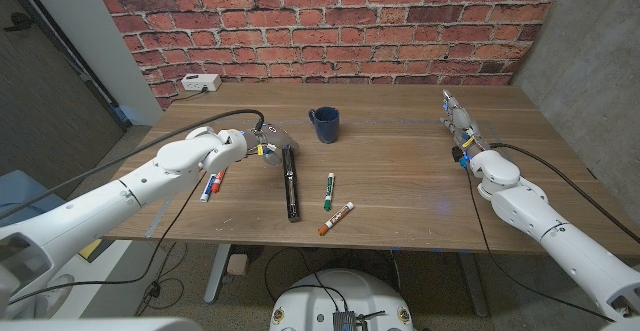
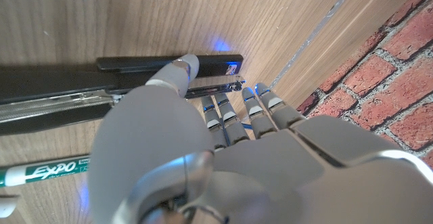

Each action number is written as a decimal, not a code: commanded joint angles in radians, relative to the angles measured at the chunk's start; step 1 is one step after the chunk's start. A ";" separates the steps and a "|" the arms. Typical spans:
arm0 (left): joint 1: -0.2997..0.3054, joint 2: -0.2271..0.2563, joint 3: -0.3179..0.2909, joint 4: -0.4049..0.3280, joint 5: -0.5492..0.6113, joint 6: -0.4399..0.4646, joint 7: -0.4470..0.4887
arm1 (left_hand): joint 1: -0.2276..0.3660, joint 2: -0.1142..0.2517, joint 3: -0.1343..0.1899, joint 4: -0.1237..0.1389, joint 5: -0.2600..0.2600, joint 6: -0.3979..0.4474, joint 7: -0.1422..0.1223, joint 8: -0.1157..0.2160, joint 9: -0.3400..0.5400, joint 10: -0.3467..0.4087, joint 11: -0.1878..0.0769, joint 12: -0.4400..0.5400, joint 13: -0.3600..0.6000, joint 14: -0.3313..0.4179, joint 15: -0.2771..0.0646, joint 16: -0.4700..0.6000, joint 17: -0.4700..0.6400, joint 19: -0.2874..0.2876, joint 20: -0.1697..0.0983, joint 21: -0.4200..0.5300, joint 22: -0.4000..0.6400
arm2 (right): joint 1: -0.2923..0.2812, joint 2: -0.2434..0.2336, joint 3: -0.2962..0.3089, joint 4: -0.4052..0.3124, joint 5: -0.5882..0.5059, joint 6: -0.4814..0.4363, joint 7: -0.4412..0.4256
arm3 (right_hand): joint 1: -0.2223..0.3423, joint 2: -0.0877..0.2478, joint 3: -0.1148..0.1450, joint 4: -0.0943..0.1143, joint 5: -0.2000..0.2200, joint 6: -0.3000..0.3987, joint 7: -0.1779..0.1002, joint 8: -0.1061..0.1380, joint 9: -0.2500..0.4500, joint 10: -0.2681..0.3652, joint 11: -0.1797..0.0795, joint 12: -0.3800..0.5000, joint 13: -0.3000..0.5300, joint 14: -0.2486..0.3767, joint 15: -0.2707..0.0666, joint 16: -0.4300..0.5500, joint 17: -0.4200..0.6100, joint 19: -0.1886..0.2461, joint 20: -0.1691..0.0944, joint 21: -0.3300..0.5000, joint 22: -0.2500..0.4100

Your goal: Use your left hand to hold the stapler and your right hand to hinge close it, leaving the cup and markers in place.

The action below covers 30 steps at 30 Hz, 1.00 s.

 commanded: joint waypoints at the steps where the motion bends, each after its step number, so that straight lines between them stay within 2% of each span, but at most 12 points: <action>1: -0.007 -0.010 0.016 0.015 -0.002 0.004 -0.005 | -0.013 -0.001 0.019 0.001 0.013 0.023 0.002 0.008 -0.001 0.026 -0.003 0.007 0.005 0.037 -0.136 0.011 0.001 0.042 -0.011 0.021 0.003 | 0.007 0.006 -0.005 0.014 0.001 0.000 0.006 | 0.002 0.008 -0.005 -0.002 -0.004 0.003 0.001 0.001 0.002 -0.002 -0.005 0.004 0.001 -0.003 0.000 0.007 0.001 0.006 0.001 -0.002 0.003; 4: -0.006 -0.012 0.019 0.015 -0.004 0.005 -0.008 | -0.016 0.000 0.029 0.001 0.022 0.039 0.005 0.012 -0.004 0.039 0.001 0.010 0.007 0.061 -0.140 0.018 0.003 0.081 0.004 0.033 0.005 | 0.007 0.006 -0.005 0.015 0.002 0.000 0.006 | 0.001 0.008 -0.006 -0.002 -0.004 0.006 0.000 0.002 0.002 -0.002 -0.004 0.004 0.001 -0.004 0.000 0.007 0.002 0.005 0.001 -0.002 0.003; 8: -0.004 -0.013 0.021 0.013 -0.004 0.010 -0.006 | -0.016 -0.002 0.037 -0.001 0.028 0.049 0.007 0.016 -0.005 0.048 -0.001 0.011 0.008 0.074 -0.143 0.021 0.004 0.105 0.001 0.039 0.006 | 0.007 0.004 -0.005 0.016 0.001 0.004 0.009 | 0.000 0.009 -0.006 -0.001 -0.004 0.006 0.000 0.002 0.002 -0.002 -0.003 0.004 0.001 -0.004 -0.001 0.007 0.002 0.004 0.002 -0.003 0.003; 15: -0.002 -0.017 0.028 0.009 0.003 0.018 -0.007 | -0.019 0.001 0.049 0.000 0.037 0.055 0.008 0.017 -0.007 0.067 -0.009 0.017 0.010 0.115 -0.151 0.034 0.010 0.113 -0.004 0.037 0.006 | 0.000 -0.001 -0.001 0.009 0.004 0.003 0.009 | -0.001 0.010 -0.007 -0.001 -0.004 0.007 -0.001 0.002 0.002 -0.002 -0.003 0.004 0.001 -0.004 -0.001 0.007 0.002 0.004 0.002 -0.003 0.003; 17: 0.001 -0.017 0.028 0.007 0.003 0.020 -0.004 | -0.022 -0.003 0.057 -0.002 0.043 0.058 0.008 0.017 -0.008 0.072 -0.007 0.019 0.013 0.157 -0.155 0.046 0.012 0.135 0.002 0.042 0.007 | -0.002 -0.002 0.001 0.008 0.005 0.004 0.009 | -0.001 0.010 -0.007 -0.001 -0.004 0.008 -0.002 0.002 0.002 -0.002 -0.004 0.004 0.001 -0.004 -0.001 0.007 0.002 0.004 0.002 -0.003 0.003; 23: 0.007 -0.017 0.029 -0.004 0.005 0.031 -0.010 | -0.035 -0.013 0.082 0.000 0.057 0.082 0.012 0.025 -0.009 0.120 -0.013 0.041 0.026 0.271 -0.167 0.063 0.009 0.220 -0.006 0.067 0.012 | -0.005 -0.003 0.003 0.014 0.009 0.010 0.015 | -0.001 0.010 -0.008 -0.001 -0.004 0.008 -0.002 0.002 0.002 -0.002 -0.005 0.004 0.001 -0.004 -0.001 0.007 0.002 0.003 0.002 -0.003 0.003; 30: 0.011 -0.019 0.032 -0.011 0.013 0.039 -0.019 | -0.045 -0.002 0.124 0.000 0.069 0.150 0.007 0.046 -0.006 0.231 -0.022 0.112 0.056 0.395 -0.180 0.072 0.020 0.271 -0.012 0.084 0.021 | -0.003 0.000 0.002 0.026 0.013 0.016 0.025 | -0.001 0.010 -0.008 -0.001 -0.004 0.008 -0.002 0.002 0.002 -0.004 -0.005 0.004 0.001 -0.004 -0.001 0.007 0.002 0.003 0.002 -0.004 0.003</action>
